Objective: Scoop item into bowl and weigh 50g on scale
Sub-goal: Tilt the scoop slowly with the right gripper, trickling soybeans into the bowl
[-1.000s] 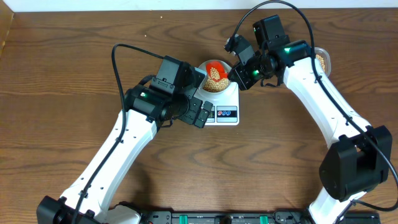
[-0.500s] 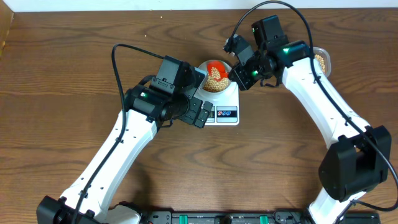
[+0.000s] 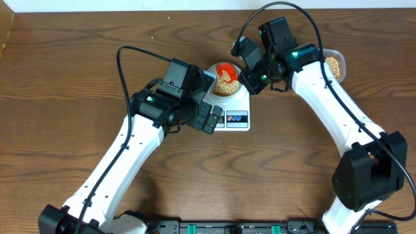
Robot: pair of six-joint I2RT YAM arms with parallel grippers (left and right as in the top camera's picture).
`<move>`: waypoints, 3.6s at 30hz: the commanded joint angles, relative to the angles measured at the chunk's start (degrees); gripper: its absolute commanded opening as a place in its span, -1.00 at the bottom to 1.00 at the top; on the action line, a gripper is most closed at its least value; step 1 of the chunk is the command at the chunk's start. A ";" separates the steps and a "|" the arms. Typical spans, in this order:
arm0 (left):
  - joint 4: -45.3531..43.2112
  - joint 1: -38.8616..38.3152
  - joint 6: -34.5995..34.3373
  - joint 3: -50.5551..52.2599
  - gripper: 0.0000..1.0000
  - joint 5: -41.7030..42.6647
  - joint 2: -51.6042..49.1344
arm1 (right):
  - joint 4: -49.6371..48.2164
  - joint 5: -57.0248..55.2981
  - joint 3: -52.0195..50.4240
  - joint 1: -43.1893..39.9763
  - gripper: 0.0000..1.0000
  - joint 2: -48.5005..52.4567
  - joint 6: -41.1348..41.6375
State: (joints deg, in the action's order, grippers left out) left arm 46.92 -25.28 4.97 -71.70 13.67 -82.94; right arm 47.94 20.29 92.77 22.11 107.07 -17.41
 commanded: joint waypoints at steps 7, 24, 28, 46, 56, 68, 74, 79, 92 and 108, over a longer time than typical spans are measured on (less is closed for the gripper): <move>0.20 0.09 1.01 0.33 0.99 0.70 -0.17 | 0.46 5.55 0.66 -0.96 -0.98 -1.86 2.54; 0.20 0.09 1.01 0.33 0.99 0.70 -0.17 | 0.57 8.79 0.66 -2.95 -0.98 -1.86 4.11; 0.20 0.09 1.01 0.33 0.99 0.70 -0.17 | 0.55 8.76 0.66 -2.95 -0.98 -1.86 4.09; 0.20 0.09 1.01 0.33 0.99 0.70 -0.17 | -0.15 5.29 0.66 -2.54 -0.97 -1.86 1.05; 0.20 0.09 1.01 0.33 1.00 0.70 -0.17 | -0.44 0.61 0.66 -0.63 -0.98 -1.86 -0.28; 0.20 0.09 1.01 0.33 0.99 0.70 -0.17 | -0.44 0.61 0.66 -0.57 -0.97 -1.86 -3.50; 0.20 0.09 1.01 0.33 0.99 0.70 -0.17 | -0.44 0.59 0.66 -0.57 -0.97 -1.86 -5.40; 0.20 0.09 1.01 0.33 0.99 0.70 -0.17 | -0.42 0.61 0.66 -0.57 -0.97 -1.86 -5.40; 0.20 0.09 1.01 0.33 0.99 0.70 -0.17 | -0.81 0.59 0.66 -0.59 -0.98 -1.86 -7.78; 0.20 0.09 1.01 0.33 0.99 0.70 -0.17 | -1.05 -1.18 0.66 -0.68 -0.98 -1.86 -11.06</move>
State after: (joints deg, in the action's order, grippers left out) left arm 46.92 -25.28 4.97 -71.70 13.67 -82.94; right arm 47.05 20.47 92.77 21.26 107.07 -27.14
